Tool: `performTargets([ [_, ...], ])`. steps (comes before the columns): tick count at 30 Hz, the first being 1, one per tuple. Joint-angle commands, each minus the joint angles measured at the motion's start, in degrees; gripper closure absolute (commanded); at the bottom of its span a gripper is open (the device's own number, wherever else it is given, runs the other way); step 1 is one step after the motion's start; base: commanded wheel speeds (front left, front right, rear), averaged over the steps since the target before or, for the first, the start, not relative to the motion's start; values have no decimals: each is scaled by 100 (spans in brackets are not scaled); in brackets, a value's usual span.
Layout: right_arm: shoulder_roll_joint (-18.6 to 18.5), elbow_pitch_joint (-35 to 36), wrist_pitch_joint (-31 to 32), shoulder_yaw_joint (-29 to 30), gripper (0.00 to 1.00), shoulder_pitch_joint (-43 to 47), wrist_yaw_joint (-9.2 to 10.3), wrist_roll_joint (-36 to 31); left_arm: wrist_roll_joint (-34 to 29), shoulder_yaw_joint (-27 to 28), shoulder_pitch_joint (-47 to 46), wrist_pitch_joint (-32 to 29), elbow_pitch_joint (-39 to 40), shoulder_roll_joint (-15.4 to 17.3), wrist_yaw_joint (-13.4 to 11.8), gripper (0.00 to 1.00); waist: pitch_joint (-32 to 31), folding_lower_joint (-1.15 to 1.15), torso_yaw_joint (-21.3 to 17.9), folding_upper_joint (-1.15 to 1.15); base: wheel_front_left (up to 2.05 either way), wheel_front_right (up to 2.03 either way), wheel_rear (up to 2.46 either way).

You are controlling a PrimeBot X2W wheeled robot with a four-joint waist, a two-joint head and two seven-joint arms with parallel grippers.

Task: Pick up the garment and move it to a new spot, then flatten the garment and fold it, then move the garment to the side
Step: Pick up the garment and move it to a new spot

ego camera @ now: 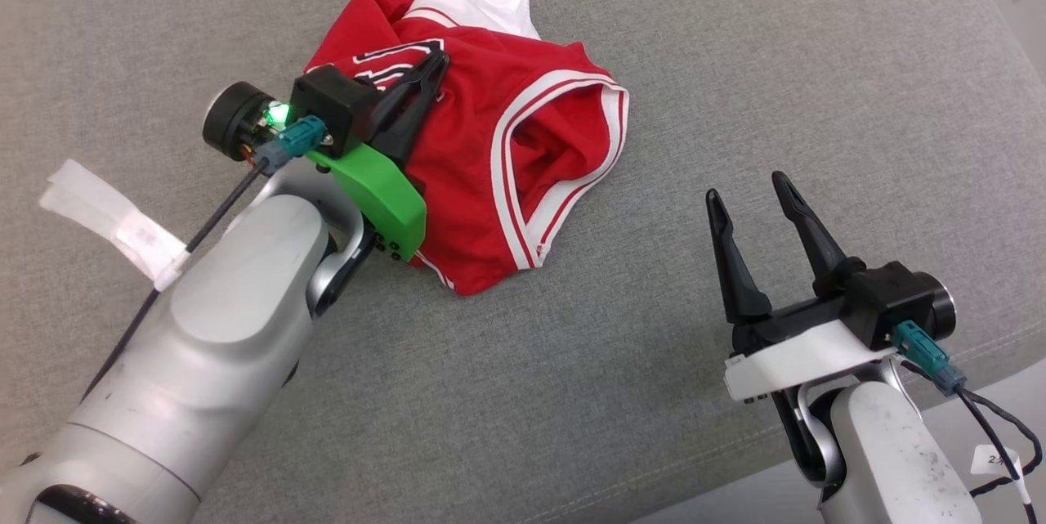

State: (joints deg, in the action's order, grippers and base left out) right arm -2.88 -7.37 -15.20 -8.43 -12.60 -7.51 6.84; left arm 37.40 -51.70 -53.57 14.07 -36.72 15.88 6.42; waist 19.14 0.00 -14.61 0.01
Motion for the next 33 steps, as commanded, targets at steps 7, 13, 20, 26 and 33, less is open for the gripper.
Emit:
performTargets([
  [7,0,-48,8,29,0,72,4,-173,-572,682,431,103,104,-365,-139,0,-174,0,322,-1,0,0,0],
  [13,-5,-95,8,-83,0,209,4,-214,-1190,1648,1376,106,997,-431,-399,0,-591,0,737,-1,0,0,0],
  [20,-5,-145,8,-173,0,411,4,-253,-1929,2978,2984,107,2331,-501,-723,0,-1020,0,1201,-1,0,0,0],
  [26,-7,-149,8,-92,0,646,4,-247,-2417,4219,4474,107,3445,-879,-746,0,-1376,0,1440,-1,0,0,0],
  [33,-5,-85,8,-43,0,1089,4,-299,-2935,4861,5807,106,3917,-1226,-418,0,-1886,0,1554,-1,0,0,0],
])
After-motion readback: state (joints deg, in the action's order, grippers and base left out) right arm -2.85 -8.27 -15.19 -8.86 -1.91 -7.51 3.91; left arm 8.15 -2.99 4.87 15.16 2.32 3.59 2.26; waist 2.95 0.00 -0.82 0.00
